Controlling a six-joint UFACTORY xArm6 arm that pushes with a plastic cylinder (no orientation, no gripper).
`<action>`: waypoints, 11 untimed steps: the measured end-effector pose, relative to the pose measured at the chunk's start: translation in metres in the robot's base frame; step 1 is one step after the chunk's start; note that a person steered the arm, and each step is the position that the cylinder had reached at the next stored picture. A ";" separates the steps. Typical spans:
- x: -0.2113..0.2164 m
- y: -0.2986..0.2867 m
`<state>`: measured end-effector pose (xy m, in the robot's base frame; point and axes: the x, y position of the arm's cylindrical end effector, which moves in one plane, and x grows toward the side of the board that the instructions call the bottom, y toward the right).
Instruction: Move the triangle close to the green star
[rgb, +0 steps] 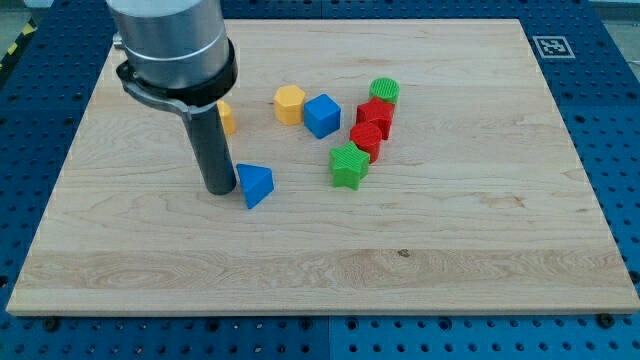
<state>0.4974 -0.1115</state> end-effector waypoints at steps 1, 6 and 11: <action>0.021 0.004; -0.013 0.042; 0.015 0.090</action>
